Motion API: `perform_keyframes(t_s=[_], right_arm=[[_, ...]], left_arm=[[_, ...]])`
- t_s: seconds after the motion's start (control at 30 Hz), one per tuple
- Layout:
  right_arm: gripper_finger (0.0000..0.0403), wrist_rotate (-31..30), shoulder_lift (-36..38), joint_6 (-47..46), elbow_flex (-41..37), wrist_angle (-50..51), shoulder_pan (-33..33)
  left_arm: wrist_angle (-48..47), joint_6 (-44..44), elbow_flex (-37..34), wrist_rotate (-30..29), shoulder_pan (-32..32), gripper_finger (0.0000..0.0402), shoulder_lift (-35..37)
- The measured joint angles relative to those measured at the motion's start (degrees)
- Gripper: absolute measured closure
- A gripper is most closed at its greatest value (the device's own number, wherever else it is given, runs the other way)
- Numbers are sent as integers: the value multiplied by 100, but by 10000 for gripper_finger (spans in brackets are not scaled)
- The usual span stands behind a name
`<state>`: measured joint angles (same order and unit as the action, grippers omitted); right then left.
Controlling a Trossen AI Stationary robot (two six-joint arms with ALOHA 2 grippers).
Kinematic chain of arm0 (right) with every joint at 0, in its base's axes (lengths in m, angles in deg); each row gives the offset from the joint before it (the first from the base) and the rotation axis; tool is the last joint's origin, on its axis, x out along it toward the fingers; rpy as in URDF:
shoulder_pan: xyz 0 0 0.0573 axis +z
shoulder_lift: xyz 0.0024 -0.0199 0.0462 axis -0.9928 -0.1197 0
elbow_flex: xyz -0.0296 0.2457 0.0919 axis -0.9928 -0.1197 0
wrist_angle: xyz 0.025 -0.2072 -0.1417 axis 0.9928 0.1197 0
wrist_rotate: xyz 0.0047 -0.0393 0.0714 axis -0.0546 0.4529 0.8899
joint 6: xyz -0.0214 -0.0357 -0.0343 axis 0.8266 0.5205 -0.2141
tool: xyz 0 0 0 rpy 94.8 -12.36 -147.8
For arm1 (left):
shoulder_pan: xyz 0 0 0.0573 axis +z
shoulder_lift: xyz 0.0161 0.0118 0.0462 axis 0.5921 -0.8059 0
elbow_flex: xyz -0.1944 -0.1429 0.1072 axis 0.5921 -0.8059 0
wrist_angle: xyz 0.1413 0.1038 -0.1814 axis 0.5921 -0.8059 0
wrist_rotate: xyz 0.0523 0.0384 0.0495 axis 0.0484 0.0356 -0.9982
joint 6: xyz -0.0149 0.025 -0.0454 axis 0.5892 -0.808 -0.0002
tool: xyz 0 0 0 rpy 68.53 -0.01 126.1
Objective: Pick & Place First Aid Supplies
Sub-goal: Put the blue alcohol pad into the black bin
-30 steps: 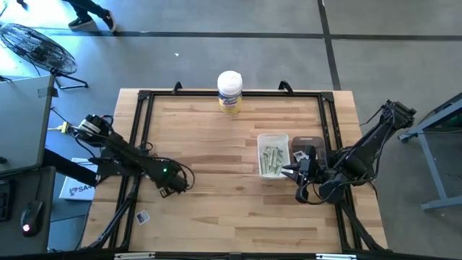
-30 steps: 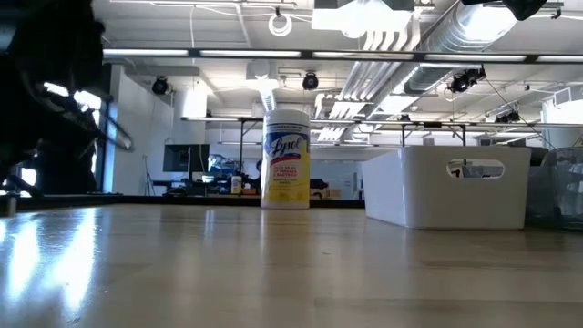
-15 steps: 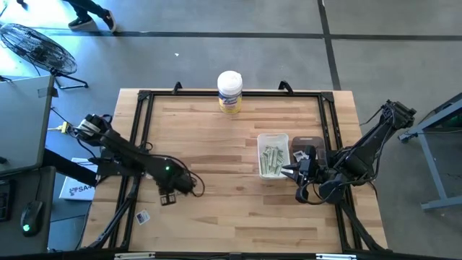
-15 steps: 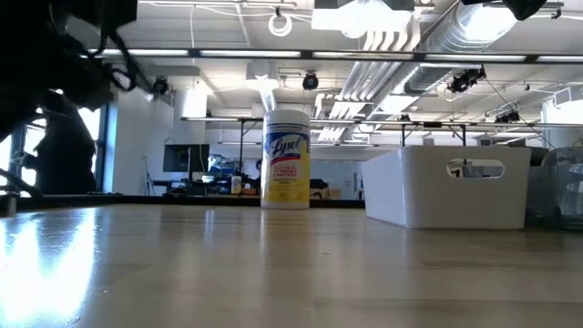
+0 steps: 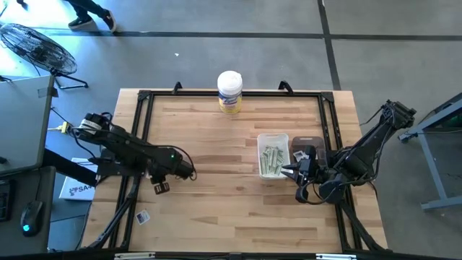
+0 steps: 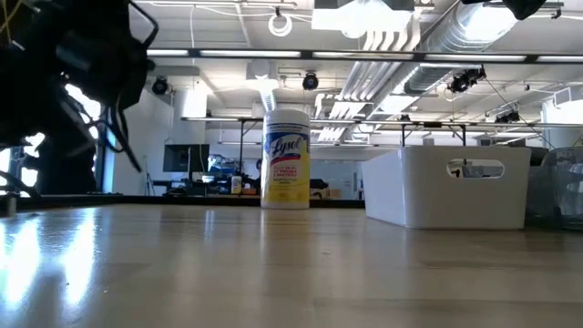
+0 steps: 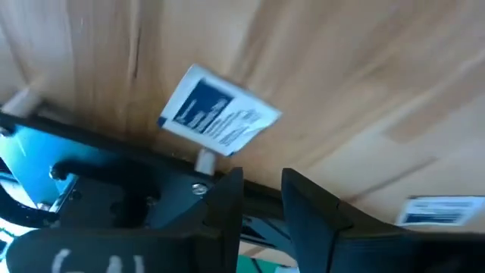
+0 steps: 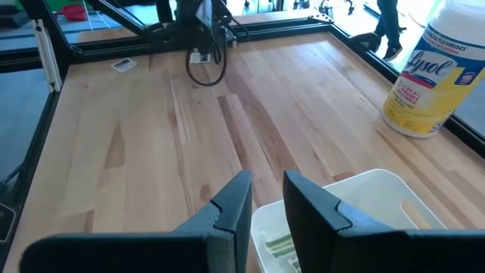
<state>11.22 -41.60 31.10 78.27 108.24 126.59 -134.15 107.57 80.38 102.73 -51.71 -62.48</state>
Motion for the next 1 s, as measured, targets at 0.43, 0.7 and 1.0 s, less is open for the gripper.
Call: perform_keyframes(t_s=[0.43, 0.7, 1.0], right_arm=[[331, -2, 0, 44, 0, -2, 0], [331, -5, 0, 67, 0, -9, -83], [331, 166, 0, 83, 0, -9, -271]], left_arm=[[1147, 75, -912, 136, 3, 315, 0], [2140, -194, -373, -148, 1, 315, 13], [3449, -874, 707, -407, 1, 315, -7]])
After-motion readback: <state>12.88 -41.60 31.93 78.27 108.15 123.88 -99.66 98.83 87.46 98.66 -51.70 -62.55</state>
